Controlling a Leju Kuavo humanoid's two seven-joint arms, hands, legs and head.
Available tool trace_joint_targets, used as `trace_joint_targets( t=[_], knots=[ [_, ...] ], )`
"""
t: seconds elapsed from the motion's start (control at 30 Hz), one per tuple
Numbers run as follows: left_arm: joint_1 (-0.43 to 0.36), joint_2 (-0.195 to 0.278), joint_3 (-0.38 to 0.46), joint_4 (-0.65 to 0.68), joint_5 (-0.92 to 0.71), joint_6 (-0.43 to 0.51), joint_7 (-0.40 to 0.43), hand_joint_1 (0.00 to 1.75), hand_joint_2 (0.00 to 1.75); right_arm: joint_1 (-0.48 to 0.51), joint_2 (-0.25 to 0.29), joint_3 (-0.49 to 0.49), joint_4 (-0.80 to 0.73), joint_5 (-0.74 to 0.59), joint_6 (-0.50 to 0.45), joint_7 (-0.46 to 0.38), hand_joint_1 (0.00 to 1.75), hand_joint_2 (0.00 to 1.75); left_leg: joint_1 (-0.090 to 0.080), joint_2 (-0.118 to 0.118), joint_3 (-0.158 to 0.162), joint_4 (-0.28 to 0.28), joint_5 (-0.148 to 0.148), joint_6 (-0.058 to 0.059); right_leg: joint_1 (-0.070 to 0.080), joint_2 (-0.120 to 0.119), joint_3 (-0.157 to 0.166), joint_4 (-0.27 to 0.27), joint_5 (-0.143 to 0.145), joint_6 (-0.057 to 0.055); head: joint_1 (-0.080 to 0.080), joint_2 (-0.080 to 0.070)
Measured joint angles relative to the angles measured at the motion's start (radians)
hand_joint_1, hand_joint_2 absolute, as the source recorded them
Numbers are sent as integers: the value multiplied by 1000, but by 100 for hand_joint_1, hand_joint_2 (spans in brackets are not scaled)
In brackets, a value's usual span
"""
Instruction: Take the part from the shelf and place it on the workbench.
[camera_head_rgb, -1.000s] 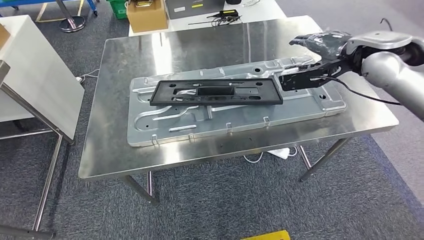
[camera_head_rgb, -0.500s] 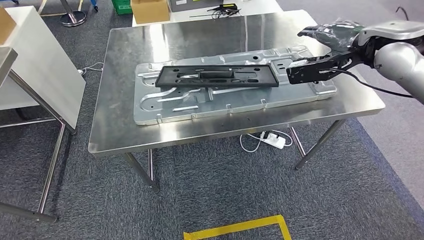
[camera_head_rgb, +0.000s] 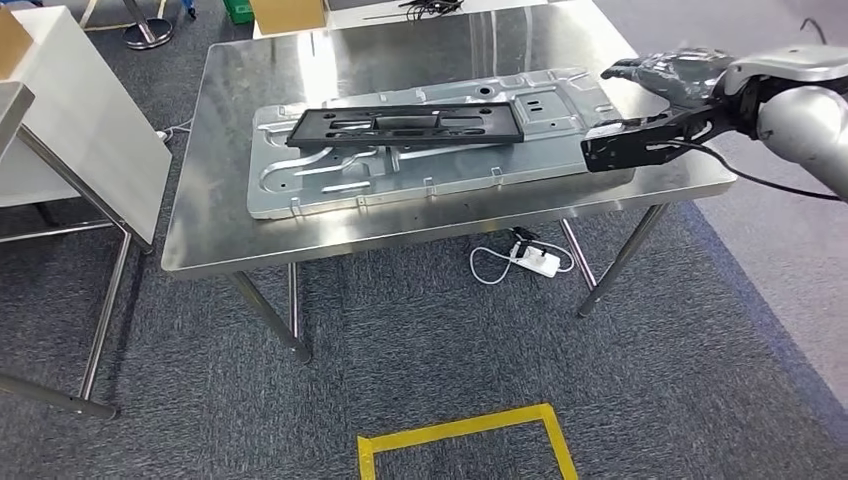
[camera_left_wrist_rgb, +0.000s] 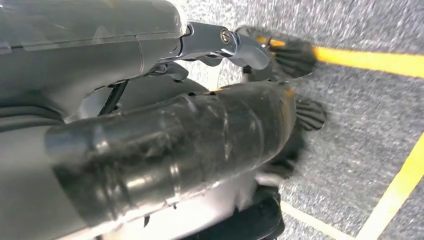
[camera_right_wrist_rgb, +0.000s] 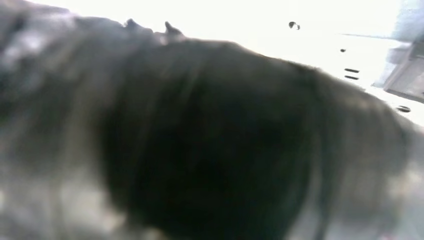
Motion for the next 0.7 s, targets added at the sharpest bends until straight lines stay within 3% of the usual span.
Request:
trace_joint_targets(
  t=[0.03, 0.07, 0.13, 0.17, 0.2, 0.23, 0.3, 0.33, 0.37, 0.43, 0.47, 0.5, 0.57, 0.6, 0.67, 0.7],
  knots=[
    [-1, 3, 0, 0, 0, 0, 0, 0, 0, -1, -5, 2, 0, -1, -1, -1, 0, 0, -10, -3, 32, -52, -2, 16, -2, -2, -2, -5, 9, 2, 0, 0],
    [-1, 5, -1, 0, 0, 0, 0, 0, 0, -1, -9, 5, -1, -2, -1, -1, 0, 0, -16, -3, 48, -84, -4, 24, -5, -5, -3, -12, 20, 6, 0, 0],
    [-2, 1, -2, 0, 0, 0, 0, 0, 0, 0, -12, 10, -1, -3, -2, -2, 0, 0, -14, -3, 53, -123, 22, 21, -8, -5, -5, -31, 42, 13, 0, 0],
    [-3, -2, -3, 0, 0, 0, 1, 0, 0, -1, -15, 11, -1, -2, -2, -2, 0, 0, -10, 0, 53, -144, 41, 19, -5, -3, -10, -32, 34, 17, 0, 0],
    [-2, -4, -3, 0, 0, 0, 1, 0, 0, -6, -17, 13, -1, -1, -1, -2, 0, 0, -5, 4, 51, -165, 60, 17, -3, 0, -17, -17, 8, 20, 1, 0],
    [-2, -5, -3, 0, 0, 0, 1, 0, 0, -11, -19, 16, -1, 0, -1, -2, 0, 0, 1, 8, 46, -179, 74, 12, -3, 3, -29, 20, -36, 23, 1, 0],
    [-3, -8, -3, 0, -1, 0, 1, 0, 0, -21, -22, 23, -1, 0, 1, -5, 0, 0, 6, 15, 20, -176, 92, 1, -10, 4, -50, 134, -125, 35, 1, 0],
    [-4, -9, -3, -1, -1, 0, 2, 0, 0, -22, -23, 28, -1, -1, 1, -6, 0, 0, 10, 16, 4, -167, 97, -5, -16, 4, -54, 189, -139, 44, 1, 0],
    [-5, -11, -4, -1, -1, -1, 2, 0, 0, -23, -24, 32, -1, -2, 1, -8, 0, 0, 15, 18, -14, -154, 101, -11, -23, 3, -49, 224, -128, 54, 1, 0],
    [-5, -14, -4, -1, -1, -1, 2, 0, 0, -26, -25, 40, -1, -3, 0, -8, 0, 0, 29, 20, -56, -116, 105, -25, -41, 2, -1, 208, -67, 79, 1, 0],
    [-5, -13, -4, -1, -1, -1, 2, 0, 0, -28, -26, 42, -1, -3, 0, -8, 0, 0, 34, 20, -76, -96, 105, -32, -49, 2, 35, 164, -59, 94, 2, 0],
    [-6, -12, -5, -1, -1, 0, 2, 0, 0, -32, -25, 44, -2, -3, 0, -8, 0, 0, 37, 19, -96, -75, 105, -41, -52, 3, 74, 108, -71, 100, 1, 0],
    [-5, -11, -6, -1, -1, 0, 2, 0, 0, -35, -24, 47, -3, -3, -1, -9, 0, 0, 34, 13, -126, -47, 113, -57, -48, 4, 111, 39, -116, 88, 0, 0],
    [-4, -11, -7, -1, -1, 0, 2, 0, 0, -36, -23, 50, -3, -4, 0, -10, 0, 0, 32, 10, -137, -41, 121, -64, -44, 3, 111, 27, -122, 72, -2, 0],
    [0, -11, -9, 0, -1, 0, 3, 0, 0, -35, -22, 58, -2, -5, 0, -10, 0, 0, 34, 6, -156, -34, 123, -75, -45, -3, 89, 34, -110, 49, -2, 0],
    [2, -11, -10, 0, -1, 0, 3, 0, 0, -36, -20, 61, -2, -7, 1, -10, 0, 0, 37, 6, -167, -15, 97, -80, -46, -6, 78, 35, -101, 38, -2, 0]
  ],
)
